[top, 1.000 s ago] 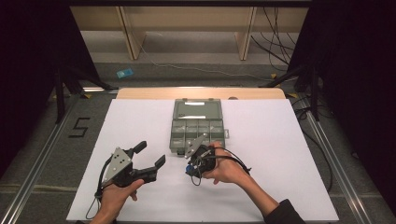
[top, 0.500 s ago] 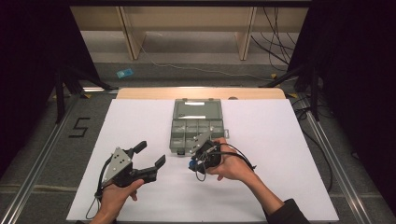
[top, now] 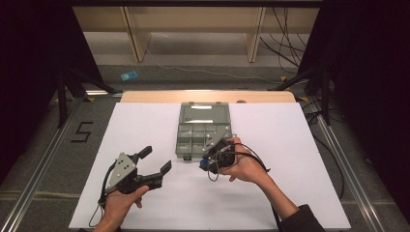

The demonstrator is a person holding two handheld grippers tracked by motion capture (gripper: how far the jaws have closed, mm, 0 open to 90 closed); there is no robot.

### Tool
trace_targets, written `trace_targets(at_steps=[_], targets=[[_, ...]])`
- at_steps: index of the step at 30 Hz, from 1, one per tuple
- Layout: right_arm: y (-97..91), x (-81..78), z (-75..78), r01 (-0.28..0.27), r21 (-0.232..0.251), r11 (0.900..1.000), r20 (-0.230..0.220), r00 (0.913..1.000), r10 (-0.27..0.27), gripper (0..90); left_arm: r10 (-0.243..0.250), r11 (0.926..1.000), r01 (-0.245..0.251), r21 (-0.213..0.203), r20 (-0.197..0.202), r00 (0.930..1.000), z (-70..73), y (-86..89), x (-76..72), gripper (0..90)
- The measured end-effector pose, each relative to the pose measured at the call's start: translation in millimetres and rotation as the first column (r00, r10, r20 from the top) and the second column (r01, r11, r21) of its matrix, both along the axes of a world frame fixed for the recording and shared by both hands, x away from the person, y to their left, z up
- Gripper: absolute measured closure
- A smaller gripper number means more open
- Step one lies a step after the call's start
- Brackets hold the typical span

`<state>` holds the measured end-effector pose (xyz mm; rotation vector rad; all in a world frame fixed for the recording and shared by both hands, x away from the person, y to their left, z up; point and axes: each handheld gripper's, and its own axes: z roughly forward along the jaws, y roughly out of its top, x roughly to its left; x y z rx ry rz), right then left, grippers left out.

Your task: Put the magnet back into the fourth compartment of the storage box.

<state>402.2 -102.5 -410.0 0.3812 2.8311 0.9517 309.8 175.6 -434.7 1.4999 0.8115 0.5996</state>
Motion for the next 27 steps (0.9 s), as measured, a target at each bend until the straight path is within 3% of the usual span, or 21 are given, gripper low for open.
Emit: trace_targets(at_steps=[13, 19, 27], targets=[[-20.2, 13.8, 6.6, 0.075, 0.026, 0.9968, 0.021, 0.9969, -0.076, 62.4, 0.001, 1.0, -0.001, 0.006, -0.005, 1.0, 0.8, 0.2, -0.8, 16.0], [-31.5, 21.4, 10.1, 0.118, 0.042, 0.9921, 0.044, 0.9918, -0.12, 62.5, -0.004, 0.9999, 0.004, 0.01, -0.007, 1.0, 0.2, -1.6, -1.2, 16.0], [-43.6, 32.3, 11.7, 0.175, 0.057, 0.9829, 0.042, 0.9832, -0.178, 62.5, -0.022, 0.9997, 0.022, 0.008, -0.01, 0.9997, -0.4, -4.1, -1.9, 16.0]])
